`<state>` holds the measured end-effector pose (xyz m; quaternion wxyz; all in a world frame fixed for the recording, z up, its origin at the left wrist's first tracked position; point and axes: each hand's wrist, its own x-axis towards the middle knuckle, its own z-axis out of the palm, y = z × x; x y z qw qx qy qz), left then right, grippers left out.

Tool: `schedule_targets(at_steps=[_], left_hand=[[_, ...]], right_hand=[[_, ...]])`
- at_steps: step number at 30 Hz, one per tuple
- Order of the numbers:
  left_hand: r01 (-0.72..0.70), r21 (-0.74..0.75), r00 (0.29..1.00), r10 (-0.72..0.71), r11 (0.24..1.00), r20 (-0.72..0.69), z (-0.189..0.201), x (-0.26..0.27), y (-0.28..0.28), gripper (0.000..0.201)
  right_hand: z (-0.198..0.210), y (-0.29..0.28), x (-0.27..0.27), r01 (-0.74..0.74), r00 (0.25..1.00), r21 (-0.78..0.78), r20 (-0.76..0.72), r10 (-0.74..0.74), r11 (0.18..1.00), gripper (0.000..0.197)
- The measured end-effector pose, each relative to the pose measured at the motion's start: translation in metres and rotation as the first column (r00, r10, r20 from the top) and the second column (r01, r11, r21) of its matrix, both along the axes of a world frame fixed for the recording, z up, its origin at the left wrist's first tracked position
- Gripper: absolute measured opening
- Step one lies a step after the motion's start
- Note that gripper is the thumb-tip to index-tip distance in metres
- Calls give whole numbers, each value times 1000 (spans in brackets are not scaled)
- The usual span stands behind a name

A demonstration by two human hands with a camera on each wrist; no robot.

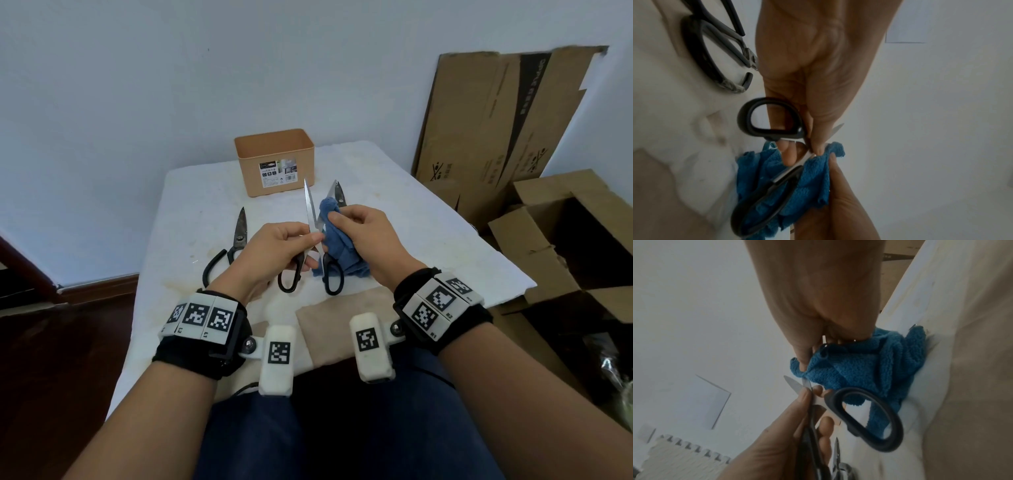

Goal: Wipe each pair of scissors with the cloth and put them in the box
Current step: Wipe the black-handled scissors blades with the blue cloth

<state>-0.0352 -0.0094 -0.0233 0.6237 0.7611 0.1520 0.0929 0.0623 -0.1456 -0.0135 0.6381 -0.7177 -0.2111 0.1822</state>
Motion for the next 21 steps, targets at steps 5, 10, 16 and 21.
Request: schedule_targets(at_steps=[5, 10, 16, 21], left_hand=[[-86, 8, 996, 86, 996, 23, -1, 3, -1, 22], [-92, 23, 995, 92, 995, 29, 1, 5, -2, 25], [-25, -7, 1000, 25, 1000, -10, 2, 5, -2, 30], [-48, -12, 999, 48, 999, -3, 3, 4, -4, 23]], right_hand=[[1, 2, -2, -19, 996, 13, -87, 20, 1000, 19], [2, 2, -2, -1, 997, 51, -82, 5, 999, 19], [2, 5, 1, 6, 998, 11, -65, -6, 1000, 19], [0, 6, 1, -3, 999, -3, -55, 3, 1000, 25]])
